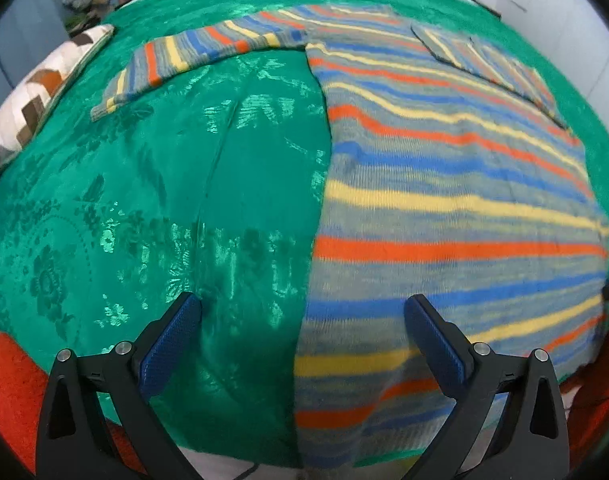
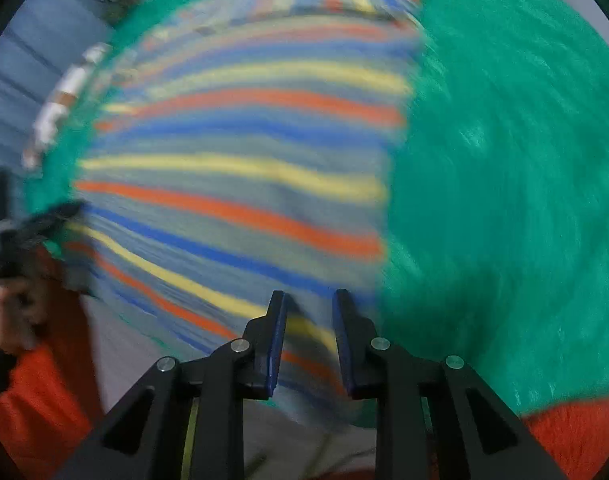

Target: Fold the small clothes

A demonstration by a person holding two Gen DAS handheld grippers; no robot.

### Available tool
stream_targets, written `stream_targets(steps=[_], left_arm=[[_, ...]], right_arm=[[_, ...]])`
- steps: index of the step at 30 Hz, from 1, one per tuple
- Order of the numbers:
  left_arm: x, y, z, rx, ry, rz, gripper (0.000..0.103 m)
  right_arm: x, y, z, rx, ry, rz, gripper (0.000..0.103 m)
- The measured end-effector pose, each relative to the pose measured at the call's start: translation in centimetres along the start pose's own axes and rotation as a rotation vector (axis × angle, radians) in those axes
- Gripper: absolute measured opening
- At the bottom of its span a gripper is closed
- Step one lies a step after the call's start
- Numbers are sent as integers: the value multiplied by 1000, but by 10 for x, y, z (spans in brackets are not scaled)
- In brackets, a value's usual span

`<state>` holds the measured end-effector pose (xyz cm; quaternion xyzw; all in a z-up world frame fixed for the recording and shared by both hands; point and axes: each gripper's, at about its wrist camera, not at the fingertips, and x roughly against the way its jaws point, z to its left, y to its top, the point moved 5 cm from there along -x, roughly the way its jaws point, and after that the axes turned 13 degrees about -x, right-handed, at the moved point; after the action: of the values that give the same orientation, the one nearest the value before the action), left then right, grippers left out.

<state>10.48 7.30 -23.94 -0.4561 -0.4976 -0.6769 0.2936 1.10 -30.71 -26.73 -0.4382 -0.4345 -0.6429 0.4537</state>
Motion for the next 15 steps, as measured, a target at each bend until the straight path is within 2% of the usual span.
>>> stream_targets(steps=[2, 3, 4, 7, 9, 12, 15], left_arm=[[5, 1, 4, 20, -18, -14, 102], [7, 4, 7, 39, -33, -25, 102], [10, 7, 13, 69, -54, -38, 102], [15, 24, 38, 143, -120, -76, 102], [19, 39, 62, 185, -138, -104, 102], [26, 68, 132, 297, -146, -172, 102], [13, 84, 209, 449, -124, -176, 101]], right_arm=[[15, -4, -8, -39, -36, -54, 27], [28, -4, -10, -45, -67, -116, 31], [36, -3, -10, -50, -60, -153, 32], [61, -1, 3, -59, -15, -269, 47], [65, -1, 11, -37, 5, -310, 50], [55, -3, 29, -18, 51, -297, 49], [41, -9, 37, -4, 70, -260, 49]])
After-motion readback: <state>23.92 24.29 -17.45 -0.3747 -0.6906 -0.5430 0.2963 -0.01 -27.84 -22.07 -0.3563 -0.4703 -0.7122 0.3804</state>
